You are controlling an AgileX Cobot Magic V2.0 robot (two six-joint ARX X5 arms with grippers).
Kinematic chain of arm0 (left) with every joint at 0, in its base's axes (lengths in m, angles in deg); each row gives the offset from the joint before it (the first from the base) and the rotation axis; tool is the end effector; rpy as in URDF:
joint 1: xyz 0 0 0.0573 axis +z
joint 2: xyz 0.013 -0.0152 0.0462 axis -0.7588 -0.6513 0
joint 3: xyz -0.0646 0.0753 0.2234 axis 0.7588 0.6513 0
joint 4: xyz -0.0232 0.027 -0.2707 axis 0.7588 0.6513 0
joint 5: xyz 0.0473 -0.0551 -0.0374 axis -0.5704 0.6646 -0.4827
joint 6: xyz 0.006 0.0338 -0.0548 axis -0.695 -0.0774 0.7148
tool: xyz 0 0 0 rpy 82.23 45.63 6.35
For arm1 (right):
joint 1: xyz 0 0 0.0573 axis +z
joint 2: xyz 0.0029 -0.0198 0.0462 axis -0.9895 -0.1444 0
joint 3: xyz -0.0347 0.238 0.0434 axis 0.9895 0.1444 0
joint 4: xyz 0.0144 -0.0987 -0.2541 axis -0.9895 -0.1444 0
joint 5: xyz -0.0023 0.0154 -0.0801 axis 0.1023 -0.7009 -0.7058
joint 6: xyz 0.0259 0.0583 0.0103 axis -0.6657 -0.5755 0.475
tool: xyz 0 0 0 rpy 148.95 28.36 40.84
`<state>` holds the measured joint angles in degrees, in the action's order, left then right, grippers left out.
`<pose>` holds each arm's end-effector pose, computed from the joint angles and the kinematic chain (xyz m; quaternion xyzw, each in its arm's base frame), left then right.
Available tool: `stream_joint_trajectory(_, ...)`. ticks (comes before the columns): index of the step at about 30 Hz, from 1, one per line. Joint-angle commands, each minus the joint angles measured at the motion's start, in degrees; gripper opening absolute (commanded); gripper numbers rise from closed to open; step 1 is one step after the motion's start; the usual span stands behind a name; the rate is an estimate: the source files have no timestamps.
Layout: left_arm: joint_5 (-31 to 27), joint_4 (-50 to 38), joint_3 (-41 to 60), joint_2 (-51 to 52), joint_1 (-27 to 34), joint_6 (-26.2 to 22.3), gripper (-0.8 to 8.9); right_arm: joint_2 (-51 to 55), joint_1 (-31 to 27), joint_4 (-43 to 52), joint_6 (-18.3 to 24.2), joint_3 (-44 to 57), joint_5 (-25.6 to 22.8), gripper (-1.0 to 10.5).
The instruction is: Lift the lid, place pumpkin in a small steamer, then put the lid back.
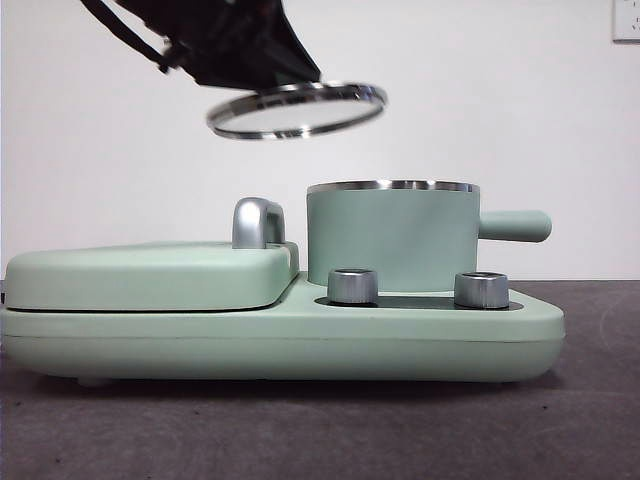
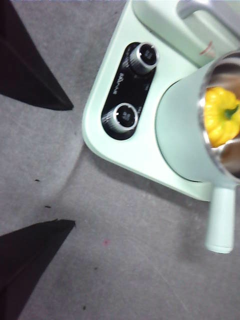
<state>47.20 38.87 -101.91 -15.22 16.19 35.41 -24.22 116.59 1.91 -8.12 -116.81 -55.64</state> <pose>0.2969 -0.2054 0.2680 0.0252 0.1124 -0.3812 0.9173 0.1299 0.0830 0.2795 -0.0155 0.3457 0.1802 0.9208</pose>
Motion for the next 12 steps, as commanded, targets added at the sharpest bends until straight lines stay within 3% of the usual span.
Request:
stream_joint_trajectory(1,-0.1,-3.0,-4.0,-3.1,-1.0,-2.8,0.09,-0.1,0.5,0.4,-1.0,-0.3,-0.3,3.4)
stream_joint_trajectory(12,-0.1,-2.7,-15.3,-14.7,-3.8,-5.3,0.09,-0.1,0.5,0.4,-1.4,-0.3,-1.4,3.4)
